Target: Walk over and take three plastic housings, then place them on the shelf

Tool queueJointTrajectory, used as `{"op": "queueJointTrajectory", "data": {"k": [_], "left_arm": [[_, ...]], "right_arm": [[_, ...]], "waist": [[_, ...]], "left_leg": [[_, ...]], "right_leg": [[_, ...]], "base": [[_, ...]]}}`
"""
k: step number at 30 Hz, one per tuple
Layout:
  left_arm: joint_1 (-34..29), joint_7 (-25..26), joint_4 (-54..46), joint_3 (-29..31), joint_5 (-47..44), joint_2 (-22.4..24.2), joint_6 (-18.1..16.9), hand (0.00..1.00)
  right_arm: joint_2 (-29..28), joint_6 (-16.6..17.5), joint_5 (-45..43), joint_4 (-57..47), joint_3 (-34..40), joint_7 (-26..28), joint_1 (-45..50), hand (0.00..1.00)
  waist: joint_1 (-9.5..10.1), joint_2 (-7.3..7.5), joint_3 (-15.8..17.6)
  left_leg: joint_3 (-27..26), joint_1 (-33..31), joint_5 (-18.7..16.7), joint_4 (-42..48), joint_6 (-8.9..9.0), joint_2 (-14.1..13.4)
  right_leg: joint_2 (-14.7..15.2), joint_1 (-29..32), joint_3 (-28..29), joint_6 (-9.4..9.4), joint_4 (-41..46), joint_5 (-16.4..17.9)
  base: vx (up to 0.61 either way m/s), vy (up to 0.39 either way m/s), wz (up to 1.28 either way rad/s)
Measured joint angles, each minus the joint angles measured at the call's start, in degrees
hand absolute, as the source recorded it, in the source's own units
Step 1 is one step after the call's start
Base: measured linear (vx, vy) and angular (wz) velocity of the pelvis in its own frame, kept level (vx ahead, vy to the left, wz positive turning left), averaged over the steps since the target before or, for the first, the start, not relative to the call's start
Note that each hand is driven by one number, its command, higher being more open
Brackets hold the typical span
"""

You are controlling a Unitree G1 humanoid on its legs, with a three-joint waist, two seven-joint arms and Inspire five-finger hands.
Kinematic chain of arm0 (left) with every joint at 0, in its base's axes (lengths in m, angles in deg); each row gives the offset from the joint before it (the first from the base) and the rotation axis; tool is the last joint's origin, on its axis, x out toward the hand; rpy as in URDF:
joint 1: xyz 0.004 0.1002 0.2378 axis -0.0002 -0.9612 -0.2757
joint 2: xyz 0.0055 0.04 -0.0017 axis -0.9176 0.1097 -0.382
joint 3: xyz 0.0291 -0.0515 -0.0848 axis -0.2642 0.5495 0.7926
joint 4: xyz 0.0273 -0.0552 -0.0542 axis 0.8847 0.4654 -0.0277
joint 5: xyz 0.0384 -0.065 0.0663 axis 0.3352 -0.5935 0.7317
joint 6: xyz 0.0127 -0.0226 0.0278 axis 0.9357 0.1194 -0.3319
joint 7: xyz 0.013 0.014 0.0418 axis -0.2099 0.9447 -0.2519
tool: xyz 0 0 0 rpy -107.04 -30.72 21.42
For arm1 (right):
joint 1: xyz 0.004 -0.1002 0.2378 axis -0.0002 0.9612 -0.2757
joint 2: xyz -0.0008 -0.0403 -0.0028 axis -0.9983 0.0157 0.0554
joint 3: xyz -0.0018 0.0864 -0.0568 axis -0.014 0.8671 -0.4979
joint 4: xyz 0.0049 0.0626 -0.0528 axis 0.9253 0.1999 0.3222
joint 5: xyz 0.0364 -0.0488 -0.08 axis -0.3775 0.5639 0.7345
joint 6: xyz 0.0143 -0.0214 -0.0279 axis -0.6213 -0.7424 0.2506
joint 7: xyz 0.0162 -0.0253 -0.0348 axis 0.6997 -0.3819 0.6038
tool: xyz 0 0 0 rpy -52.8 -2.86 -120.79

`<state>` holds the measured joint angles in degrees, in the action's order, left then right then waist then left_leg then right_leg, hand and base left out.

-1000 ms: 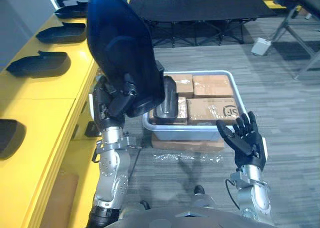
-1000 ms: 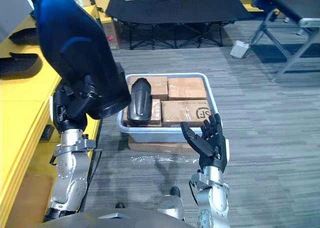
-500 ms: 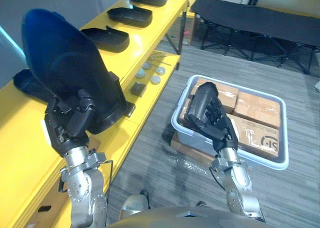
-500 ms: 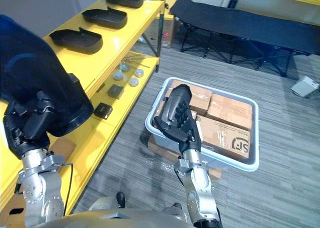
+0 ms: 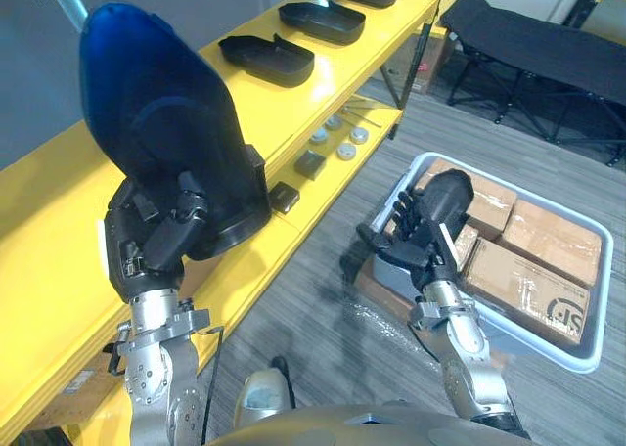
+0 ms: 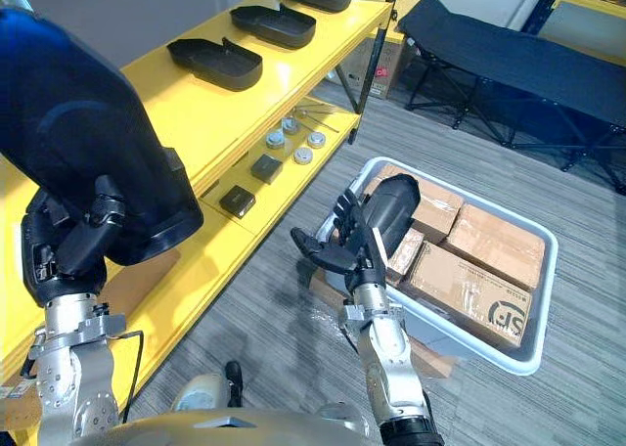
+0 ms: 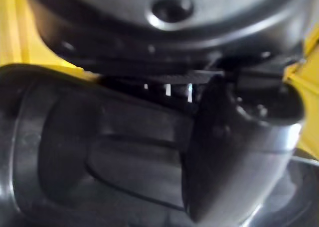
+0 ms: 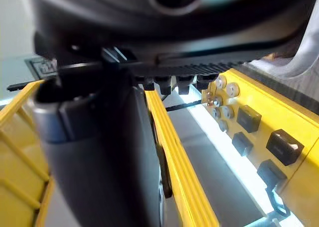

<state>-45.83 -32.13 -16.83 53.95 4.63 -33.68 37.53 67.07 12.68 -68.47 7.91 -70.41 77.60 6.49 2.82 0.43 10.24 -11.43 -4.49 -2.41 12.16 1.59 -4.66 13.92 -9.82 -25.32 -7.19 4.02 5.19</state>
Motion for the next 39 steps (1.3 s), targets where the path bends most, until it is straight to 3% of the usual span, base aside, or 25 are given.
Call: {"op": "queueJointTrajectory", "data": {"k": [2, 4, 10, 14, 19, 21, 22, 23, 24, 25, 26, 27, 28, 30, 31, 32, 33, 34, 35, 36, 37, 38, 39], "left_arm": [[0.6, -0.6, 0.0, -1.6, 0.4, -1.3, 0.0, 0.0], [1.4, -2.0, 0.2, -3.1, 0.3, -2.9, 0.7, 0.0], [3.2, -1.9, 1.4, -5.5, 0.2, -3.6, 2.6, 0.0], [2.0, -0.3, 1.4, -5.6, -0.1, -3.5, 2.5, 0.0], [1.8, 1.0, 1.4, -5.2, 0.3, -2.9, 2.5, 0.0], [1.8, -0.1, 1.1, -3.2, 0.3, -2.6, 2.5, 0.0], [1.8, -0.2, 1.0, -2.6, 0.3, -2.6, 2.5, 0.0], [1.7, -0.4, 0.9, -1.3, 0.3, -2.4, 2.5, 0.0], [2.3, -0.4, 0.8, 0.0, 0.3, -2.4, 2.5, 0.0], [2.6, -0.2, 0.9, 0.9, 0.2, -1.7, 2.5, 0.0], [2.7, -0.2, 0.9, 1.4, 0.3, -1.9, 2.5, 0.0], [2.9, -0.2, 0.7, 1.9, 0.3, -2.7, 2.5, 0.0], [3.2, -0.2, 0.7, 1.9, 0.2, -3.2, 2.6, 0.0], [5.1, 0.0, 0.7, 1.7, -0.2, -2.9, 3.5, 0.0], [6.5, 0.0, 0.8, 1.7, -0.5, -3.0, 3.6, 0.0], [9.2, -0.1, 1.3, 1.3, -0.6, -3.4, 3.5, 0.0], [10.7, -0.1, 1.6, 1.1, -0.6, -3.6, 3.6, 0.0], [13.0, 0.0, 2.3, 0.5, -0.6, -4.0, 3.6, 0.0], [13.3, 0.0, 2.2, 0.1, -0.6, -4.5, 3.6, 0.0], [13.5, 0.1, 2.0, 0.0, -0.5, -5.8, 3.6, 0.0], [13.4, 0.1, 2.5, -0.1, -0.2, -6.7, 3.4, 0.0], [12.6, 0.7, 3.3, -2.0, -0.1, -5.2, 5.0, 0.0], [12.2, 0.7, 3.5, -3.1, -0.2, -4.8, 5.5, 0.0]], "right_arm": [[0.0, 1.1, -0.1, -0.1, 0.6, 0.0, 0.5, 1.0], [0.1, 1.1, -1.1, -0.1, 1.5, 0.0, 0.9, 1.0], [0.1, 1.2, -1.1, -0.4, 1.3, 2.9, 0.8, 1.0], [0.1, 1.4, -1.3, -0.8, 0.7, 4.0, 0.8, 1.0], [-0.1, 2.8, -2.7, -2.1, 0.1, 4.3, 0.5, 1.0], [-0.2, 4.0, -2.5, -4.8, -0.2, 3.0, -0.7, 1.0], [-0.2, 4.3, -2.5, -5.4, -0.4, 2.4, -1.1, 1.0], [-0.3, 5.2, -2.3, -6.2, -0.6, 1.2, -1.5, 1.0], [-0.8, 5.8, -2.2, -6.8, -0.9, 0.5, -2.4, 1.0], [-0.6, 6.2, -2.2, -7.4, -0.9, -0.3, -3.4, 1.0], [-0.6, 6.5, -2.1, -7.5, -0.8, -0.6, -4.1, 1.0], [-1.1, 7.3, -2.0, -7.5, -0.1, -1.0, -4.9, 1.0], [-1.5, 7.4, -1.6, -7.5, 0.7, -1.4, -5.6, 1.0], [-0.9, 7.8, 0.0, -7.5, 2.4, -1.4, -6.0, 1.0], [-0.3, 7.9, 0.2, -7.5, 2.9, -1.2, -6.3, 1.0], [0.4, 8.9, 0.2, -8.0, 3.8, -1.0, -6.2, 1.0], [0.7, 9.3, 0.2, -8.6, 4.3, -1.0, -6.2, 1.0], [1.4, 10.1, 0.2, -11.1, 5.5, -1.0, -6.2, 1.0], [1.8, 10.4, 0.2, -12.7, 5.8, -1.0, -6.2, 1.0], [2.0, 11.2, 0.2, -15.0, 6.0, -0.9, -6.5, 1.0], [2.8, 12.0, 0.0, -17.3, 6.2, -0.1, -8.0, 1.0], [5.8, 12.2, -0.1, -18.3, 6.6, 0.3, -10.0, 1.0], [7.0, 12.2, -0.1, -18.7, 7.1, 0.3, -11.0, 1.0]], "waist": [[-1.39, 0.01, 0.0], [-1.69, 0.08, 0.0], [-1.4, -0.67, 0.4], [-1.52, -1.77, 0.8], [-1.27, -1.82, 0.9], [0.17, -1.27, 0.8], [0.52, -1.1, 0.4], [1.05, -0.47, -1.0], [0.88, 0.9, -1.4], [1.02, 1.25, -1.9], [1.05, 1.28, -2.0], [0.62, 2.05, -2.4], [-0.15, 2.37, -2.5], [-0.48, 1.34, -1.9], [-1.3, 0.37, -1.6], [-2.76, -0.86, -1.1], [-3.33, -0.98, -1.0], [-4.36, -1.42, -0.8], [-4.55, -0.91, -0.9], [-4.31, 1.13, -1.2], [-4.0, 2.97, -1.3], [-4.38, -0.16, -2.2], [-4.38, -1.26, -2.8]], "left_leg": [[2.6, -0.8, 0.0, 0.8, -0.06, 0.7], [4.7, -1.3, 0.2, 1.3, -0.03, 1.5], [7.5, -2.0, 0.9, 2.8, 0.92, 0.6], [7.5, -2.0, 0.9, 2.6, 1.24, 0.2], [4.7, -2.8, 0.4, 3.1, 0.81, 0.1], [3.2, -4.4, -1.4, 7.0, -1.0, 0.6], [3.2, -4.9, -2.6, 7.9, -1.07, 1.0], [3.6, -5.1, -4.1, 8.3, -1.13, 2.2], [4.8, -5.4, -4.7, 8.8, -1.38, 3.5], [5.6, -5.4, -4.8, 8.9, -1.98, 4.3], [6.2, -5.3, -4.6, 8.6, -1.78, 4.8], [8.6, -4.5, -4.4, 6.6, -2.46, 6.1], [11.3, -2.7, -3.7, 3.8, -3.32, 7.3], [15.2, 0.3, -3.7, 1.5, -3.31, 7.3], [17.6, 1.0, -4.0, 1.2, -2.92, 6.7], [21.1, 1.5, -4.5, 1.2, -2.16, 5.7], [22.7, 1.7, -4.8, 1.2, -1.75, 5.0], [25.3, 2.1, -5.5, 1.9, 0.23, 3.8], [26.3, 2.1, -5.9, 2.8, 1.61, 3.9], [26.6, 2.1, -7.1, 3.6, 3.18, 4.6], [27.3, 3.2, -9.0, 4.3, 4.89, 5.0], [25.1, 1.9, -9.2, 5.1, 5.33, 1.3], [24.1, 1.8, -9.2, 4.9, 5.4, -0.3]], "right_leg": [[-1.8, 1.7, 8.0, 0.81, 3.6, 3.6], [-2.6, 2.3, 12.1, 1.29, 6.3, 5.3], [-4.2, 0.9, 11.3, 0.82, 6.9, 5.3], [-4.5, 0.9, 11.3, 1.96, 8.0, 6.7], [-2.8, 1.9, 10.4, 2.05, 11.3, 10.4], [-1.5, 2.0, 10.0, 1.5, 12.1, 11.8], [-1.3, 1.6, 10.1, 0.77, 12.1, 12.4], [-1.0, 1.5, 11.5, -1.26, 15.2, 13.6], [-1.1, 4.3, 13.8, -2.76, 24.2, 14.7], [-0.4, 7.8, 17.2, -6.61, 30.9, 12.7], [-0.7, 9.0, 18.8, -7.88, 33.5, 11.4], [-0.6, 11.5, 20.6, -7.87, 39.1, 8.4], [0.3, 14.1, 20.7, -6.77, 44.6, 7.1], [0.2, 16.2, 19.3, 0.64, 44.3, 12.5], [-0.7, 17.6, 19.4, 3.59, 42.4, 14.0], [-2.4, 19.8, 22.1, 5.08, 39.1, 14.8], [-3.5, 21.1, 24.5, 4.93, 37.1, 14.6], [-5.2, 22.1, 29.2, 2.91, 29.2, 12.1], [-4.9, 21.7, 30.4, 2.81, 23.3, 8.7], [-3.8, 20.8, 31.0, 3.36, 16.0, 0.4], [-2.3, 19.7, 29.9, -1.94, 14.2, -2.4], [-5.0, 17.0, 26.1, -0.66, 10.8, -3.1], [-6.1, 16.1, 24.9, 0.0, 9.2, -3.6]], "base": [[-0.06, -0.053, 0.65], [-0.02, -0.042, 0.61], [-0.03, -0.03, 0.24], [-0.1, -0.02, 0.03], [-0.06, 0.019, 0.3], [0.04, 0.112, 0.28], [0.17, 0.085, 0.24], [0.26, 0.015, 0.45], [0.36, -0.005, 0.63], [0.29, -0.005, 0.62], [0.28, 0.035, 0.73], [0.27, 0.002, 0.95], [0.27, -0.02, 1.08], [0.26, -0.065, 0.91], [0.27, -0.133, 1.17], [0.21, -0.153, 1.22], [0.25, -0.259, 1.52], [0.17, -0.19, 1.14], [0.24, -0.298, 1.04], [0.22, -0.37, 0.67], [0.32, -0.516, 0.76], [0.26, -0.416, 0.71], [0.21, -0.292, 0.68]]}}
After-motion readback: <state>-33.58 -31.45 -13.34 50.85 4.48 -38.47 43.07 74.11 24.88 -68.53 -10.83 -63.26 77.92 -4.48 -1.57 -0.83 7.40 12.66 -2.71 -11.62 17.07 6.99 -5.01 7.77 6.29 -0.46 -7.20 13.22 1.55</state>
